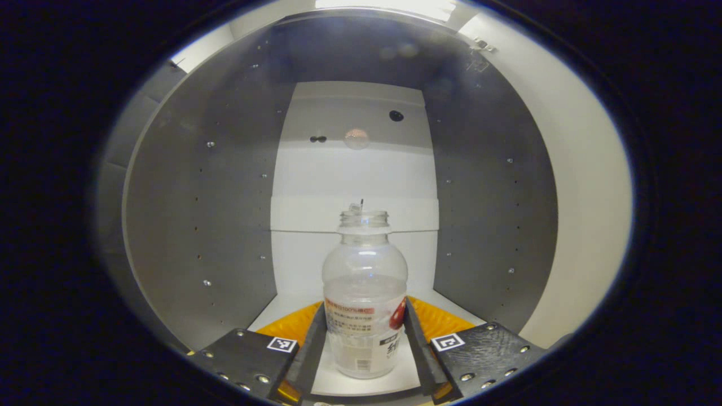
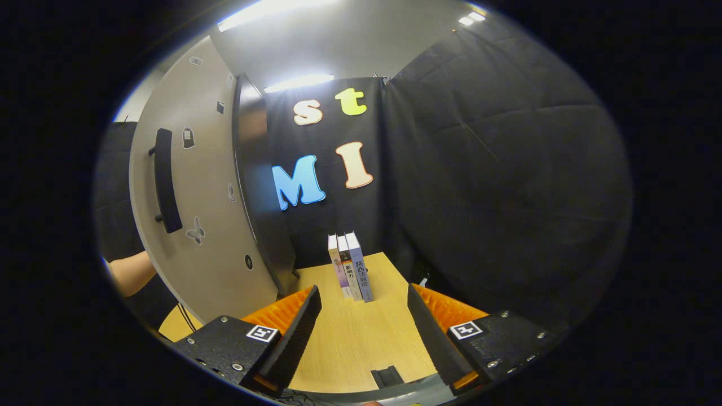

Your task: Open the cabinet door with the right hand, grasp the bottle in the cabinet with the left hand and place it on the coaster, then close the cabinet door with the right hand.

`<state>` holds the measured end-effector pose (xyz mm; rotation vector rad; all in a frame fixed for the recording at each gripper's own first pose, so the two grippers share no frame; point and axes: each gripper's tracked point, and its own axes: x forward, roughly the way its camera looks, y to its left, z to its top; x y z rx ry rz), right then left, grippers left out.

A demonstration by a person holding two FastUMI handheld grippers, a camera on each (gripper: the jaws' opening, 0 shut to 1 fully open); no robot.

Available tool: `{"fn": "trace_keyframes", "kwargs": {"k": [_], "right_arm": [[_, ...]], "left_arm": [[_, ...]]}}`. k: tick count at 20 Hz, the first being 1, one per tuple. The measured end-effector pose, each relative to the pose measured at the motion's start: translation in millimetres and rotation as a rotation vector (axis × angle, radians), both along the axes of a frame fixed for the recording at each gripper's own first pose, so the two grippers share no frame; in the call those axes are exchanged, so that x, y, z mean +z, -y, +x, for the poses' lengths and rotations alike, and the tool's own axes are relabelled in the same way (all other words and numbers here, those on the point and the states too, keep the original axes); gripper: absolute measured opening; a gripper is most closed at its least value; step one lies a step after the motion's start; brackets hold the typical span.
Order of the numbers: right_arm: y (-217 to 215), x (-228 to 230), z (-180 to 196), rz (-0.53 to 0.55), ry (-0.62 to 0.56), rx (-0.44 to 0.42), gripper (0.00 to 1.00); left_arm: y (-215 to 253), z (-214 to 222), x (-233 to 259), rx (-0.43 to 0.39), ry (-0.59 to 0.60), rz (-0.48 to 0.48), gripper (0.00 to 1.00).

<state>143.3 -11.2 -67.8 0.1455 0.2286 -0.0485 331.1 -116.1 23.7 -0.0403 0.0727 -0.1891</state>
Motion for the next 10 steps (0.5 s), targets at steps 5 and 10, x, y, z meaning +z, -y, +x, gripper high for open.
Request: {"fn": "trace_keyframes", "kwargs": {"k": [5,10], "right_arm": [[-11,4,7,0.002,0.013,0.05,0.95],[-33,8,13,0.002,0.029,0.12,0.96]], "left_arm": [[-11,-34,14,0.001,0.027,0.002,0.67],[-26,-88,36,-0.001,0.082,-0.009,0.71]]}}
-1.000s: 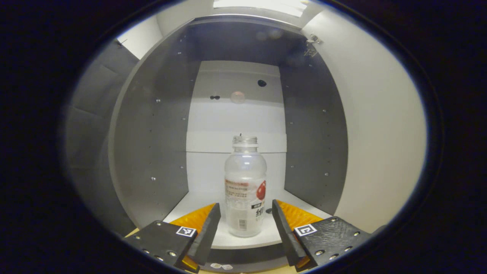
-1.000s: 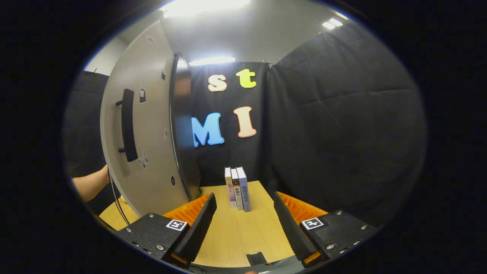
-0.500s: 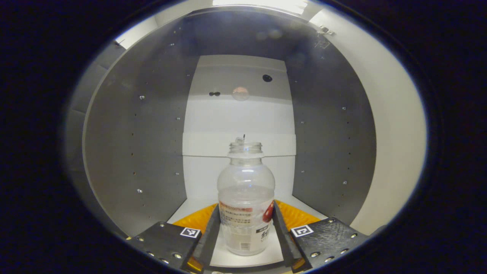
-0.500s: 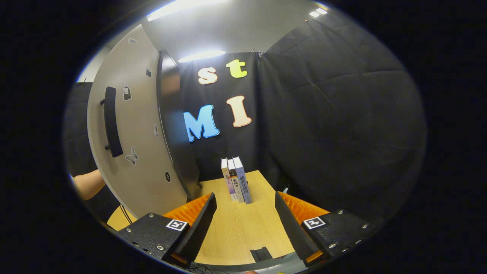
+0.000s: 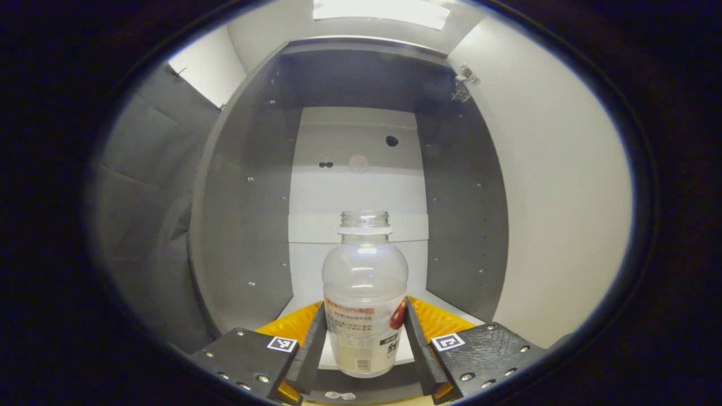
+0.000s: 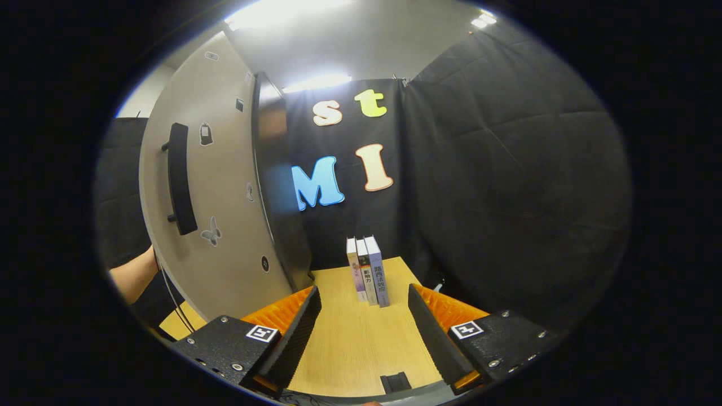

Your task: Open the cabinet door with the right hand, grasp the bottle in the cabinet with the left hand and place it on the coaster, then close the cabinet door with the right hand.

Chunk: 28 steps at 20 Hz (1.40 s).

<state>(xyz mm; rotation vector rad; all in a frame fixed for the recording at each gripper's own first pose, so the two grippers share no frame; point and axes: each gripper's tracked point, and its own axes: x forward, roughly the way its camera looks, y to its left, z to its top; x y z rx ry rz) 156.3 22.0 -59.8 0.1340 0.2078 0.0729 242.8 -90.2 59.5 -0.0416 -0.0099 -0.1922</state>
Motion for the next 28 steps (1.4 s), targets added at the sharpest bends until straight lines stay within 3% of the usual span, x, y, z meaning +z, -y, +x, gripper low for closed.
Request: {"fn": "trace_keyframes", "kwargs": {"k": [4,7,8,9,12,13,15,17,18,19,20,21,25,26,28], "right_arm": [[-17,4,7,-0.008,0.017,0.051,0.92],[-28,10,13,0.002,0.029,0.085,0.95],[-31,11,14,0.007,0.035,0.097,0.95],[-34,13,17,0.01,0.04,0.109,0.95],[-42,17,25,0.015,0.051,0.14,0.95],[-44,17,28,0.019,0.053,0.15,0.95],[-49,18,32,0.026,0.054,0.165,0.95],[-51,19,37,0.031,0.058,0.173,0.95],[-54,19,39,0.036,0.059,0.179,0.95],[-56,20,40,0.037,0.059,0.183,0.95],[-56,19,42,0.036,0.058,0.186,0.95],[-58,19,43,0.034,0.056,0.189,0.95],[-62,22,45,0.032,0.059,0.196,0.95],[-63,23,45,0.031,0.061,0.194,0.95],[-64,24,48,0.025,0.064,0.189,0.95]], "left_arm": [[-20,-48,0,0.013,0.01,-0.018,0.71],[-28,-78,-4,0.026,0.015,0.013,0.75],[-32,-90,-7,0.031,0.015,0.027,0.71],[-35,-106,-15,0.032,0.013,0.042,0.75],[-42,-149,-35,0.043,0.007,0.065,0.71],[-43,-160,-43,0.048,0.002,0.066,0.75],[-44,-181,-56,0.058,-0.011,0.074,0.71],[-45,-203,-71,0.066,-0.02,0.079,0.71],[-46,-214,-80,0.07,-0.025,0.079,0.75],[-47,-225,-86,0.078,-0.029,0.075,0.71],[-48,-234,-93,0.082,-0.036,0.072,0.67],[-50,-244,-102,0.086,-0.047,0.07,0.71],[-55,-275,-136,0.103,-0.088,0.079,0.71],[-56,-282,-144,0.111,-0.099,0.077,0.66],[-60,-290,-161,0.128,-0.119,0.065,0.71]]}}
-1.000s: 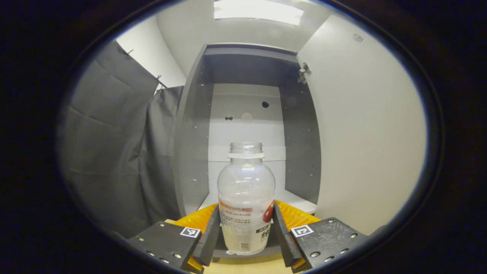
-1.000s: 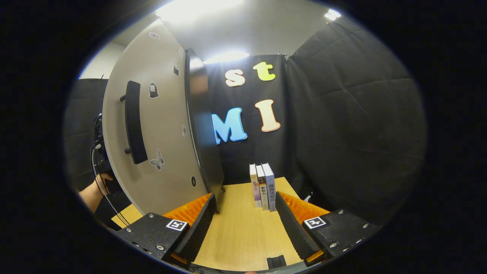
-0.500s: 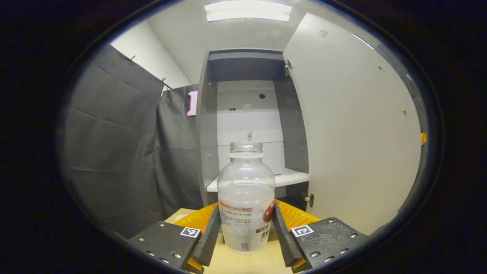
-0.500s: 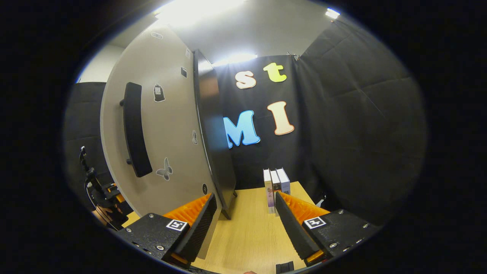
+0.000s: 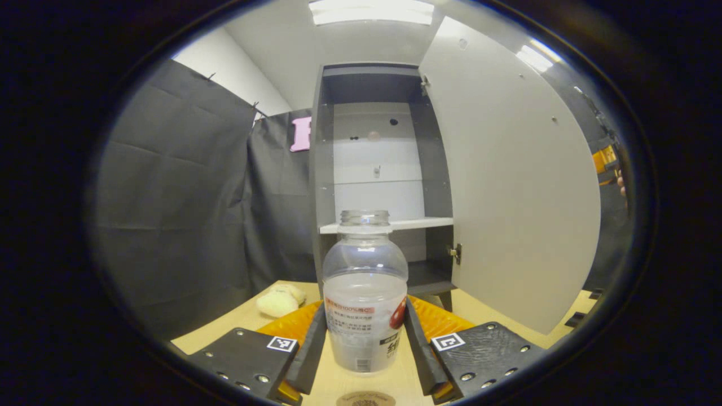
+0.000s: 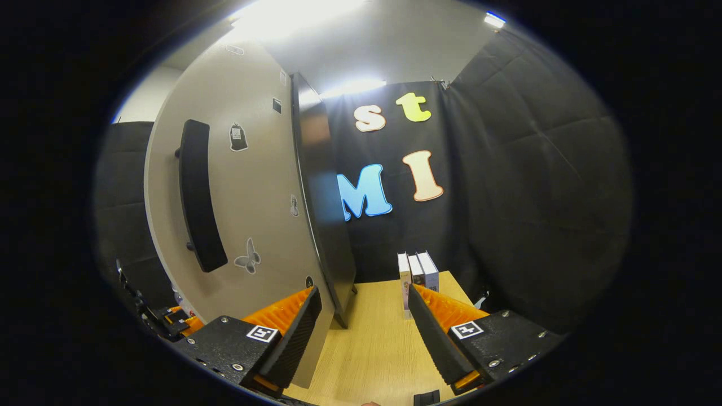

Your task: Open the cabinet door with the right hand, grasp the bottle in the cabinet with the left hand and place it on the coaster, then close the cabinet door with the right hand.

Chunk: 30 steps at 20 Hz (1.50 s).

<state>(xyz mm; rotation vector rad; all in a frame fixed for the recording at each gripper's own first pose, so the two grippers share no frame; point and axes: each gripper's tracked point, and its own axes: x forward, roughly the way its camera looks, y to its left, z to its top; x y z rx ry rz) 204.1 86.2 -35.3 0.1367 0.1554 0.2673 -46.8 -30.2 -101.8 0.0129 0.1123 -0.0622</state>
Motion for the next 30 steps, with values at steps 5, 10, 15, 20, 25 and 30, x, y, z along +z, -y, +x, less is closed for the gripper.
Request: {"fn": "trace_keyframes", "kwargs": {"k": [5,10,15,20,25,30], "right_arm": [[-1,-6,-3,-0.025,-0.023,-0.006,0.95],[-5,-10,-3,-0.04,-0.033,-0.014,0.95],[-13,-14,-6,-0.106,-0.041,0.005,0.95],[-34,-13,-9,-0.105,-0.047,0.057,0.95],[-37,2,-10,-0.112,-0.032,0.069,0.95],[-32,24,-10,-0.096,0.006,0.066,0.95]], "left_arm": [[-5,-26,-48,0.039,-0.037,-0.026,0.71],[-7,-39,-94,0.06,-0.077,-0.022,0.71],[-12,-48,-131,0.075,-0.109,-0.03,0.71],[-10,-49,-140,0.087,-0.102,-0.034,0.77],[-16,-48,-130,0.1,-0.107,-0.022,0.81],[-9,-51,-80,0.1,-0.053,-0.014,0.81]]}}
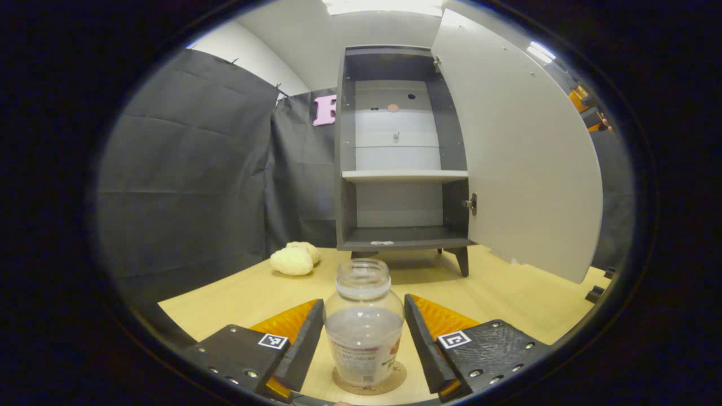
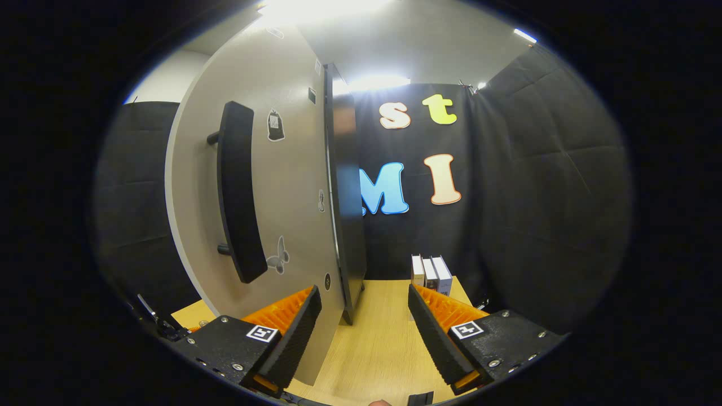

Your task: Open the cabinet door with the right hand, grasp the bottle in the cabinet with the left hand and place it on the coaster, then close the cabinet door with the right hand.

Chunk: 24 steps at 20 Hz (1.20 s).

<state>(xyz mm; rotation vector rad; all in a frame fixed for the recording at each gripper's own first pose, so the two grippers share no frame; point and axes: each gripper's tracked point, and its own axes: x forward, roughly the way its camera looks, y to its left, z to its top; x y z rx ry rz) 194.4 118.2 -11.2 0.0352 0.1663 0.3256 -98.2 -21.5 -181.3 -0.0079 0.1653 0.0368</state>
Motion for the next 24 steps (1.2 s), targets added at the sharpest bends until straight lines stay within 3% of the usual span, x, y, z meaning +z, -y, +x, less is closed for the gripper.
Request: {"fn": "trace_keyframes", "kwargs": {"k": [8,10,11,12,13,15,18,19,20,22,23,24], "right_arm": [[9,53,-3,0.038,0.093,-0.055,0.95],[5,71,-7,0.06,0.121,-0.082,0.95],[5,77,-7,0.058,0.129,-0.104,0.9],[4,81,-9,0.047,0.135,-0.126,0.95],[3,85,-11,0.032,0.144,-0.149,0.95],[-3,88,-13,0.0,0.152,-0.188,0.95],[-13,91,-21,-0.033,0.162,-0.226,0.95],[-20,88,-22,-0.028,0.15,-0.232,0.87],[-27,84,-24,-0.009,0.13,-0.231,0.92],[-44,84,-27,0.014,0.119,-0.223,0.84],[-55,85,-29,0.012,0.124,-0.216,0.9],[-68,86,-31,0.002,0.127,-0.206,0.9]], "left_arm": [[-2,8,97,-0.013,0.05,0.02,0.83],[-8,7,115,-0.016,0.047,0.028,0.78],[-12,7,124,-0.018,0.044,0.028,0.8],[-14,9,133,-0.029,0.048,0.023,0.77],[-19,10,142,-0.035,0.06,0.02,0.83],[-34,11,159,-0.046,0.094,0.008,0.83],[-64,14,164,-0.05,0.101,0.002,0.81],[-74,15,164,-0.057,0.104,-0.007,0.77],[-82,15,164,-0.066,0.109,-0.014,0.8],[-105,20,170,-0.066,0.121,-0.014,0.77],[-117,23,170,-0.065,0.125,-0.009,0.8],[-128,26,166,-0.062,0.118,-0.001,0.77]]}}
